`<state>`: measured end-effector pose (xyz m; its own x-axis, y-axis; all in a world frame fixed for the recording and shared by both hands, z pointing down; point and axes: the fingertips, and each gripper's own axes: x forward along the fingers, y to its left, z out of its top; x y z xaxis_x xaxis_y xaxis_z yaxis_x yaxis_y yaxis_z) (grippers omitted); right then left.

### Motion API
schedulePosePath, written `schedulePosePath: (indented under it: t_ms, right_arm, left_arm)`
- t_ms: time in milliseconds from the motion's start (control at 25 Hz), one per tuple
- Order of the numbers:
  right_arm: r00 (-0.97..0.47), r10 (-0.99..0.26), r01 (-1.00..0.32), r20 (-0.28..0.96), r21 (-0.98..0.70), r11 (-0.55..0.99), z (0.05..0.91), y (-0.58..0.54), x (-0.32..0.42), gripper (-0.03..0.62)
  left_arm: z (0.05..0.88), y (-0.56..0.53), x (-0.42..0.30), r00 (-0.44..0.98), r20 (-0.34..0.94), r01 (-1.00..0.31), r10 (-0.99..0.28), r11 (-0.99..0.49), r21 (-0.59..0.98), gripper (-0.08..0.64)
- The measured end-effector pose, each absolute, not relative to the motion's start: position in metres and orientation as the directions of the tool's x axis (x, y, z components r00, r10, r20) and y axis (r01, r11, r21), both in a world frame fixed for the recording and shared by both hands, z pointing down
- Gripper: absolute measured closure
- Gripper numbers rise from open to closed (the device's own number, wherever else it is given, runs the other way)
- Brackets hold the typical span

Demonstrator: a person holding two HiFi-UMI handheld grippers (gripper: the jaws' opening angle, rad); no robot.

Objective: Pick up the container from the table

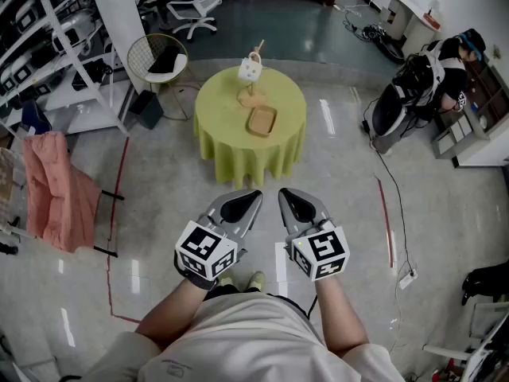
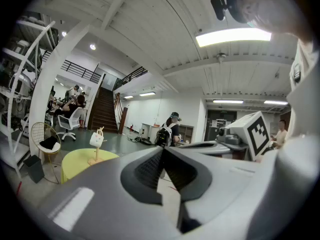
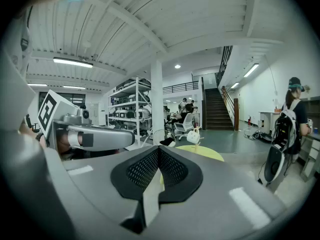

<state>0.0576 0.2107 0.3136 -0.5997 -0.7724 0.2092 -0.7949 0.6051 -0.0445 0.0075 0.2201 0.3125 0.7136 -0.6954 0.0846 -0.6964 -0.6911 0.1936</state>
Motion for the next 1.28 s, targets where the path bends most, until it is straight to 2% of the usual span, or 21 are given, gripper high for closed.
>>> schedulePosePath:
  t_ms: [400, 800, 1280]
  right_arm:
    - [-0.603, -0.769, -0.791, 0.213, -0.037, 0.611, 0.315, 0.207, 0.069, 0.583]
    - [-0.614, -0.771, -0.789, 0.169, -0.099, 0.607, 0.315, 0.197, 0.082, 0.581]
    - [-0.575, -0.799, -0.818, 0.177, -0.119, 0.563, 0.327, 0.137, 0.089, 0.581]
  left_arm:
    - [0.312, 0.216, 0.019, 0.705, 0.087, -0.705, -0.704, -0.683, 0.191, 0.554]
    - [0.326, 0.199, 0.018, 0.666, 0.112, -0.743, -0.738, -0.640, 0.196, 0.554]
    - [0.350, 0.127, 0.012, 0.659, 0.146, -0.749, -0.738, -0.626, 0.219, 0.554]
